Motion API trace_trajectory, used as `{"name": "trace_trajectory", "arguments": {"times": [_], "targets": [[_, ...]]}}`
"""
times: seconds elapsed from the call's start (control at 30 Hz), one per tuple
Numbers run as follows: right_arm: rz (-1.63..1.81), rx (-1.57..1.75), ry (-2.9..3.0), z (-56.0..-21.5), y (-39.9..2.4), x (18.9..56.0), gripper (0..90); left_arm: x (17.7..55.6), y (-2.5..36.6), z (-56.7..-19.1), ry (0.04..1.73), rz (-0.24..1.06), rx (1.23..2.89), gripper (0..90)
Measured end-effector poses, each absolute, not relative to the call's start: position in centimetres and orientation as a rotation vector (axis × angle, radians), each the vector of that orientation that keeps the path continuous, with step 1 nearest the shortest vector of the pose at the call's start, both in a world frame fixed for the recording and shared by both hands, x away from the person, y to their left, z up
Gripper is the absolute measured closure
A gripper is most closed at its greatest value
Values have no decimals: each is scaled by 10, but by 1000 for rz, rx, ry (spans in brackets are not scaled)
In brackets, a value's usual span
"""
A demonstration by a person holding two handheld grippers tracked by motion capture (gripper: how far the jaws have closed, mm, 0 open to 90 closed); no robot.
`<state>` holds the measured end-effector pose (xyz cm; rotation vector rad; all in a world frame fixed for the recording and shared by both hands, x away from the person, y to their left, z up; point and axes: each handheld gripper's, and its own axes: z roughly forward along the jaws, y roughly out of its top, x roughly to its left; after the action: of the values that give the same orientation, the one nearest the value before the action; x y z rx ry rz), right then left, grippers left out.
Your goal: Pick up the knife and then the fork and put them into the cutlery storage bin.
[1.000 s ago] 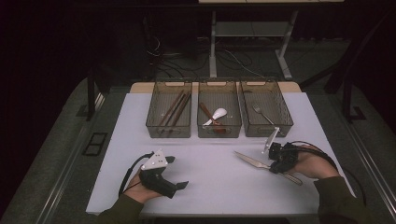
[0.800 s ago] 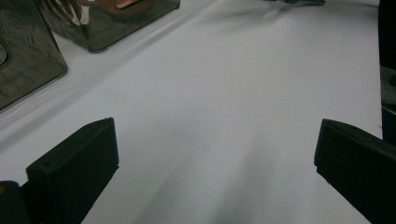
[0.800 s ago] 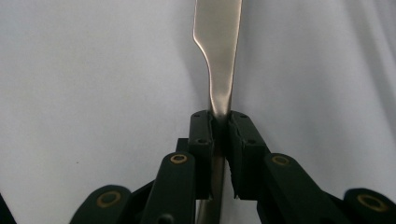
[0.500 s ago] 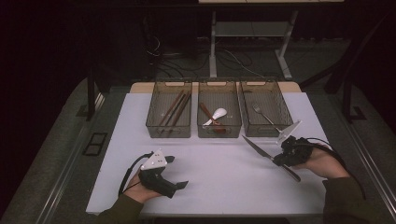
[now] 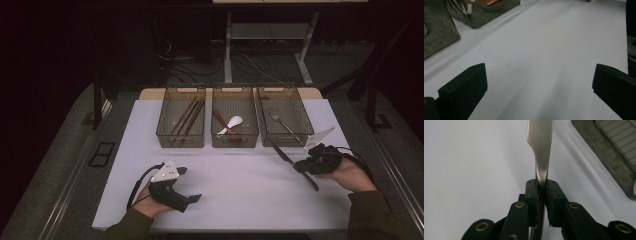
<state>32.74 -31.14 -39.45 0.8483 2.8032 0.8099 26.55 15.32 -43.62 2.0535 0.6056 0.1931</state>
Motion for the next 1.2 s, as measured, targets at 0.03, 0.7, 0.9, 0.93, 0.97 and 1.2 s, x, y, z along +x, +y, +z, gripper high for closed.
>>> {"name": "trace_trajectory", "arguments": {"times": [0.03,0.7,0.9,0.93,0.97,1.2], "targets": [[821,855,2800,-394,-312,327,805,265,153,-436,605,194,2053,0],[1069,998,2594,-391,-328,327,805,265,153,-436,604,194,2056,0],[1146,1027,2501,-387,-332,326,805,265,153,-436,602,196,2061,0],[1162,1031,2482,-386,-333,326,805,265,153,-436,604,196,2055,0],[1170,1033,2461,-385,-334,326,805,265,153,-436,607,195,2054,0],[1255,1083,2351,-383,-340,326,805,267,154,-437,610,189,2056,0]]}}
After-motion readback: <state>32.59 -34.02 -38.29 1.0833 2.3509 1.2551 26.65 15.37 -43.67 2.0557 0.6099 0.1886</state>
